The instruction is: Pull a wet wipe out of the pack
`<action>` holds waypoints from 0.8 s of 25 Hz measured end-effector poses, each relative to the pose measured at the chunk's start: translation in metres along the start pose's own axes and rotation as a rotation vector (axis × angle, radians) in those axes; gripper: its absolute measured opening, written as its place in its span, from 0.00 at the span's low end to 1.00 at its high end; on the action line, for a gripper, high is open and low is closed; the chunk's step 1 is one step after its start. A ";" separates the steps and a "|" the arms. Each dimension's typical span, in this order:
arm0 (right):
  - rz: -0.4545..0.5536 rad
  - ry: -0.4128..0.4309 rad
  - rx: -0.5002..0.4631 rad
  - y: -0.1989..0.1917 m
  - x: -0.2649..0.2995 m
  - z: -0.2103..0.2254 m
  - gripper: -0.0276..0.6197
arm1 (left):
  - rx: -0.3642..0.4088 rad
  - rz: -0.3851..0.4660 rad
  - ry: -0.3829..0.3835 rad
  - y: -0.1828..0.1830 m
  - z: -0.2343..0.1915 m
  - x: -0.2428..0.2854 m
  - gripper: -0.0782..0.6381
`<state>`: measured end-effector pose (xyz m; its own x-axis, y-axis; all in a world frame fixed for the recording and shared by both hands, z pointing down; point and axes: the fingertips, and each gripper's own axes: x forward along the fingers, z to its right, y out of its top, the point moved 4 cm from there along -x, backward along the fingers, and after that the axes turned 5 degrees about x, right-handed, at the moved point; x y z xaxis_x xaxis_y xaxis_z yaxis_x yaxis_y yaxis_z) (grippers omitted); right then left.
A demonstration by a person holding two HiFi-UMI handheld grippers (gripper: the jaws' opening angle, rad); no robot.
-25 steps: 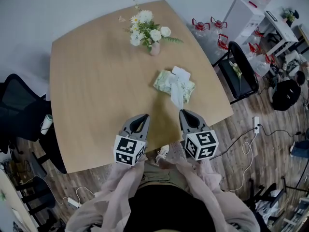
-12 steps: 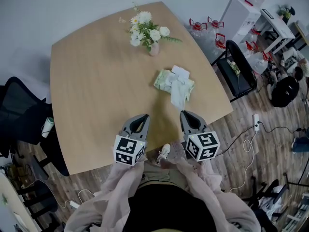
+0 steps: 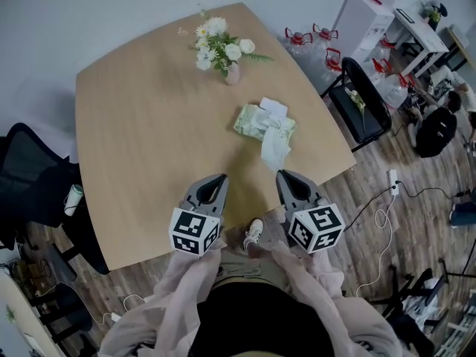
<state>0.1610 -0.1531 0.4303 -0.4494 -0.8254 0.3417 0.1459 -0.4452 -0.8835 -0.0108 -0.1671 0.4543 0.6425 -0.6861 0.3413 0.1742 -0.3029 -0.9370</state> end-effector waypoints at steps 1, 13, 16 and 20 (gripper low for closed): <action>0.003 0.005 -0.003 0.001 -0.003 -0.002 0.06 | 0.002 0.002 0.002 0.002 0.001 -0.002 0.12; 0.055 -0.003 -0.109 0.021 -0.018 -0.008 0.06 | 0.027 0.089 0.097 0.028 -0.005 -0.026 0.12; 0.059 -0.010 -0.120 0.021 -0.015 -0.005 0.06 | 0.034 0.104 0.128 0.030 -0.009 -0.031 0.12; 0.041 -0.001 -0.128 0.019 -0.009 -0.003 0.06 | 0.016 0.116 0.147 0.029 -0.013 -0.032 0.12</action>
<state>0.1653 -0.1531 0.4094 -0.4445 -0.8425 0.3043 0.0507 -0.3628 -0.9305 -0.0363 -0.1630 0.4171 0.5432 -0.8054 0.2371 0.1183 -0.2062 -0.9713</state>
